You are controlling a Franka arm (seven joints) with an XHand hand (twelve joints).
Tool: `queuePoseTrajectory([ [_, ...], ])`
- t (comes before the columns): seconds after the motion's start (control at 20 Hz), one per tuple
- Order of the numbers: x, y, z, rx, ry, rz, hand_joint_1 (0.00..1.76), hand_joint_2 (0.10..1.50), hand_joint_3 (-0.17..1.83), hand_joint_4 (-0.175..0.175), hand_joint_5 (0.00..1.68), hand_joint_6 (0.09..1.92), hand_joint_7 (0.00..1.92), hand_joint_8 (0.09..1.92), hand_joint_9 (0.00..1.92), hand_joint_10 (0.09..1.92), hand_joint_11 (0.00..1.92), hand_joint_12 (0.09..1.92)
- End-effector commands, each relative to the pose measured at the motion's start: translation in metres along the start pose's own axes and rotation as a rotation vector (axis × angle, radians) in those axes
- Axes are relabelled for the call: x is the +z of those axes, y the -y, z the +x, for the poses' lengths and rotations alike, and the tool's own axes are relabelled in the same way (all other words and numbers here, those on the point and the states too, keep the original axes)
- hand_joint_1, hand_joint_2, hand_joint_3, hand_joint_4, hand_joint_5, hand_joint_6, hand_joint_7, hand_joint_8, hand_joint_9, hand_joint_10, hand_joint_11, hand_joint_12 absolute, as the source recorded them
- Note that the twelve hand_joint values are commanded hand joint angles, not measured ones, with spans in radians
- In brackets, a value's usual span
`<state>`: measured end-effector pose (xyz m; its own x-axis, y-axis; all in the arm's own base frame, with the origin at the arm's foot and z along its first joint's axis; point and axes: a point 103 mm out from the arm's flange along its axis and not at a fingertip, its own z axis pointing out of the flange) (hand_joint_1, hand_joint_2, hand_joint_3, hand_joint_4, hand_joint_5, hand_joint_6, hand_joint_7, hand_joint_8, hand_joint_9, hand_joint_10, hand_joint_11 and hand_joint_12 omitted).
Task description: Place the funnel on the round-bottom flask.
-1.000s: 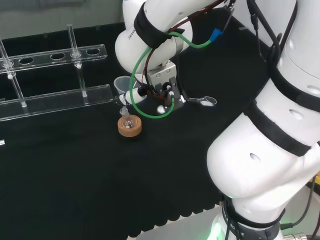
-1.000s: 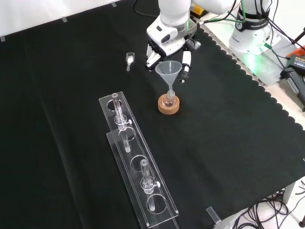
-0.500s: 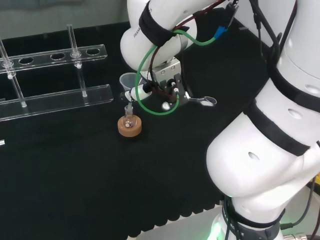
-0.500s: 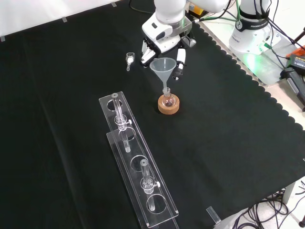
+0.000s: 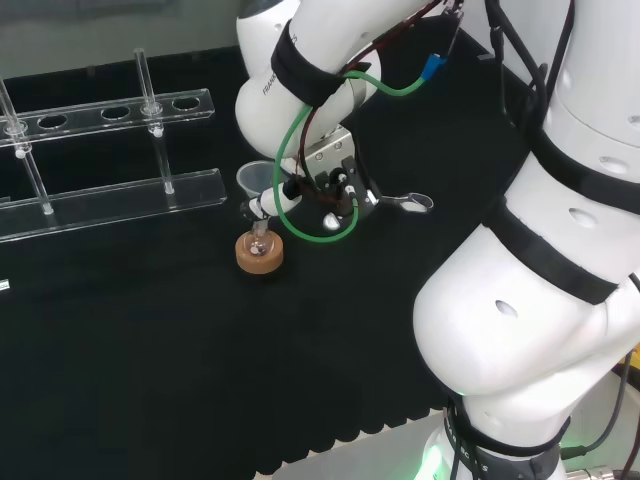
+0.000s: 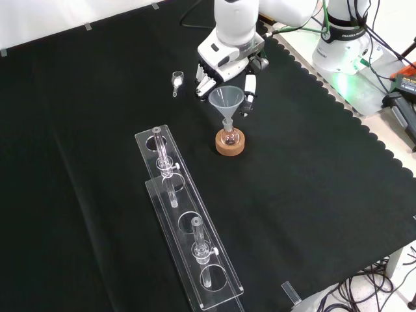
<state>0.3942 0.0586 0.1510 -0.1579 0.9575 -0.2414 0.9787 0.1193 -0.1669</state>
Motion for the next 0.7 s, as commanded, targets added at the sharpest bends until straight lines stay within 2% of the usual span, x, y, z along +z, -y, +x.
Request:
queuePoseTrajectory([
  [0.05,0.000,0.005,0.006,-0.055,0.033,0.007,0.33,1.01,0.40,-0.175,0.44,1.92,1.02,1.53,1.33,1.16,1.24,1.05],
  [0.1,-0.002,0.006,0.005,-0.065,0.023,0.019,0.27,0.97,0.41,-0.175,0.44,1.87,0.98,1.49,1.29,1.17,1.20,1.09],
  [0.15,-0.004,0.006,0.005,-0.071,0.017,0.031,0.21,0.92,0.43,-0.175,0.43,1.71,0.92,1.43,1.24,1.16,1.13,1.15],
  [0.25,-0.020,0.004,0.000,-0.069,0.001,0.063,0.09,0.76,0.39,-0.175,0.15,0.71,0.46,1.16,0.81,1.02,0.84,1.26],
  [0.3,-0.025,0.004,0.000,-0.067,-0.003,0.065,0.06,0.71,0.36,-0.175,0.08,0.37,0.27,1.07,0.62,0.97,0.70,1.32],
  [0.35,-0.034,0.004,-0.002,-0.064,-0.014,0.068,0.05,0.68,0.33,-0.175,0.04,0.19,0.14,0.96,0.44,0.96,0.55,1.38],
  [0.4,-0.038,0.005,-0.003,-0.064,-0.019,0.069,0.05,0.67,0.30,-0.175,0.02,0.09,0.07,0.86,0.30,0.98,0.43,1.43],
  [0.5,-0.042,0.005,-0.005,-0.062,-0.026,0.072,0.05,0.67,0.25,-0.175,0.00,0.09,0.02,0.65,0.11,1.01,0.28,1.48],
  [0.6,-0.044,0.006,-0.008,-0.055,-0.037,0.079,0.05,0.68,0.22,-0.175,0.00,0.09,0.00,0.51,0.03,1.02,0.19,1.51],
  [0.7,-0.049,0.005,-0.014,-0.044,-0.057,0.076,0.05,0.68,0.21,-0.175,0.00,0.09,0.00,0.45,0.01,1.00,0.15,1.52],
])
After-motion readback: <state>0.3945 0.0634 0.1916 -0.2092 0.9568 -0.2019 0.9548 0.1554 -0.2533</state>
